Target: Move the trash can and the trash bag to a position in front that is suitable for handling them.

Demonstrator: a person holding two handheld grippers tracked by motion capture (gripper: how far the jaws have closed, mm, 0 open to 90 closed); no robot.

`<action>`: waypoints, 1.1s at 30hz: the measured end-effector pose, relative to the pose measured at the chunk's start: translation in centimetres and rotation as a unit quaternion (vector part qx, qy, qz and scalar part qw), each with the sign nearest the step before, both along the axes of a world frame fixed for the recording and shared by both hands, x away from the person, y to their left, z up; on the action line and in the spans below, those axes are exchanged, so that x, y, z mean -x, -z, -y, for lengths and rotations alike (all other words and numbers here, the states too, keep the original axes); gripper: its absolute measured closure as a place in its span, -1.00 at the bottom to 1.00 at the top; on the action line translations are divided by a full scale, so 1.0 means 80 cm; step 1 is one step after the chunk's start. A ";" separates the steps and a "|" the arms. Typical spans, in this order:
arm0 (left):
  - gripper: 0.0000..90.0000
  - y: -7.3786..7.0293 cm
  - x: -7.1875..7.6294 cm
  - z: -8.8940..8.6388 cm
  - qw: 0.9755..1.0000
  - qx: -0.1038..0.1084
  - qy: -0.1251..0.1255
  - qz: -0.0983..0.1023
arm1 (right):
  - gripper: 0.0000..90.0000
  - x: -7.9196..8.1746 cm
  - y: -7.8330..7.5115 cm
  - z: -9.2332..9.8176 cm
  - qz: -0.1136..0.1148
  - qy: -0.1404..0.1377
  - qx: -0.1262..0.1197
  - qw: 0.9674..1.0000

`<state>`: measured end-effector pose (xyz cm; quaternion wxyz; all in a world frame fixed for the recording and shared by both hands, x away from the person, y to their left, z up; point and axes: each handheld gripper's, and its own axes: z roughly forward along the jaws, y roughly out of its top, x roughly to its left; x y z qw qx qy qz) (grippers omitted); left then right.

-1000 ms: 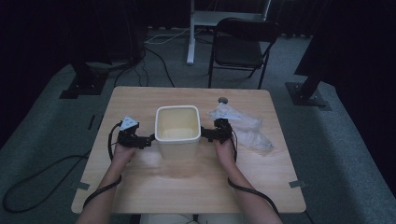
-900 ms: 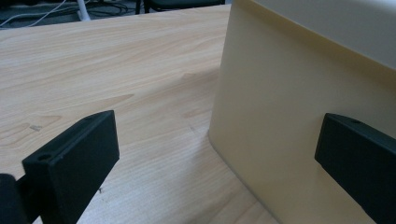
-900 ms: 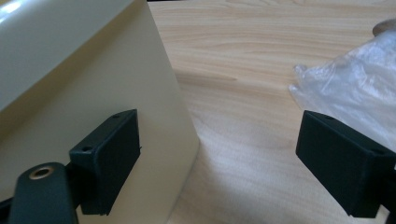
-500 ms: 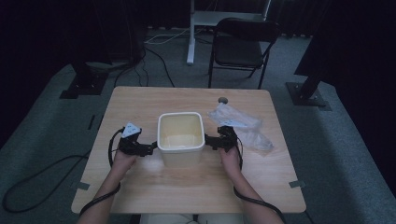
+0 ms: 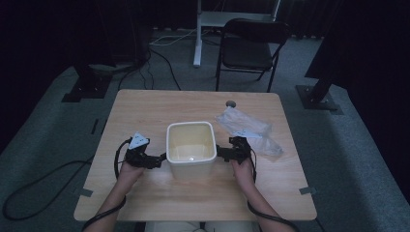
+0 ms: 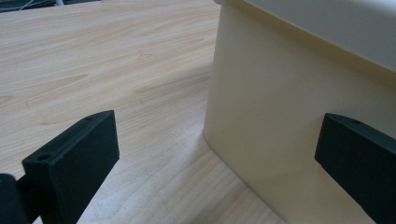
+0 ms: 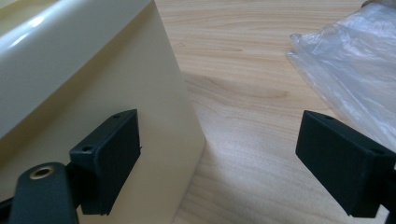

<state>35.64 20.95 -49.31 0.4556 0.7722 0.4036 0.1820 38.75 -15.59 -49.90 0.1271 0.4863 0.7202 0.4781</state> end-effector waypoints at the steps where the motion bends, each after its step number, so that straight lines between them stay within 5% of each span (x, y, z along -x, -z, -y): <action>1: -0.99 0.000 0.002 0.001 1.000 -0.001 0.000 0.000 | -0.70 0.002 0.000 0.000 0.002 0.000 0.000 1.000; 33: -0.99 -0.004 0.043 0.039 0.998 -0.011 0.063 -0.011 | -0.69 0.071 0.001 0.046 -0.011 0.011 -0.013 1.000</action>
